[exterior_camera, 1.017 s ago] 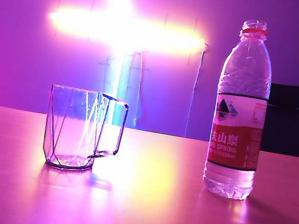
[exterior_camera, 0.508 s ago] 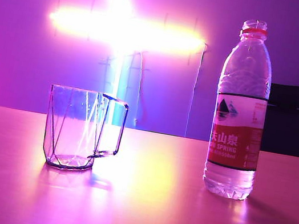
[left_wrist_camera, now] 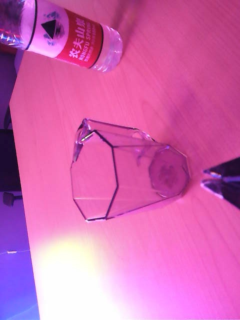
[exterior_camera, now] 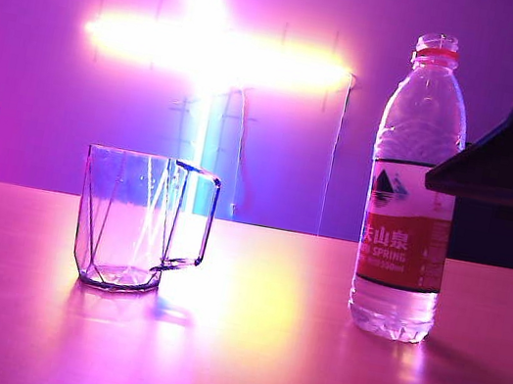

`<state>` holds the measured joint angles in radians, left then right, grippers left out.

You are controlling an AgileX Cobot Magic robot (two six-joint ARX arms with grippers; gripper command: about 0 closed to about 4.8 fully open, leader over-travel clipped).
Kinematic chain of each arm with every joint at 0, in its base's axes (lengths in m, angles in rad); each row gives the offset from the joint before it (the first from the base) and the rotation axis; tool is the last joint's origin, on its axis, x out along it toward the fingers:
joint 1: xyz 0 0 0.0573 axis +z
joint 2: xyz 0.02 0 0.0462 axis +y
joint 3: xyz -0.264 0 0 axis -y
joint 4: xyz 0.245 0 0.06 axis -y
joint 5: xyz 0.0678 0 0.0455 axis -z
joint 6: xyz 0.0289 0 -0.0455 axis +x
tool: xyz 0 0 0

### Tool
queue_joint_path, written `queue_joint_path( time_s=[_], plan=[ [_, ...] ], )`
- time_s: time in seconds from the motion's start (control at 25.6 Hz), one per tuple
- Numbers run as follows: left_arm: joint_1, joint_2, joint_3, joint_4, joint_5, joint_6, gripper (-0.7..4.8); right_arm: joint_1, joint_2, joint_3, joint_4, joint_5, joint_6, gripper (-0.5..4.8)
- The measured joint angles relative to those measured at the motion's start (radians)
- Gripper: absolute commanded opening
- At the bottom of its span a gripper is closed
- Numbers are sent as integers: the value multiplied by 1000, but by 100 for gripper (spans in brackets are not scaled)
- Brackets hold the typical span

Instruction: Pick up the mineral water bottle on the table and pour water into the mug until it's half full.

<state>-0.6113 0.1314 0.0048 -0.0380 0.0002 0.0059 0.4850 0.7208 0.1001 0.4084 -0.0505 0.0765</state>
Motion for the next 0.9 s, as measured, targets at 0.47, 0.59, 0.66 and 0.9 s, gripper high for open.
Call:
queue_joint_path(
  time_s=[0.47, 0.59, 0.66, 0.9],
  plan=[
    [0, -3, 0, 0, 0, 0, -2, -7, 582, 13, 620, 23, -6, 479],
    [0, -3, 0, 0, 0, 0, -2, -8, 711, 23, 790, 28, -6, 479],
    [0, -3, 0, 0, 0, 0, -2, -8, 776, 58, 830, 24, -6, 479],
    [0, -3, 0, 0, 0, 0, -2, -8, 864, 117, 858, 23, 5, 479]
  ],
)
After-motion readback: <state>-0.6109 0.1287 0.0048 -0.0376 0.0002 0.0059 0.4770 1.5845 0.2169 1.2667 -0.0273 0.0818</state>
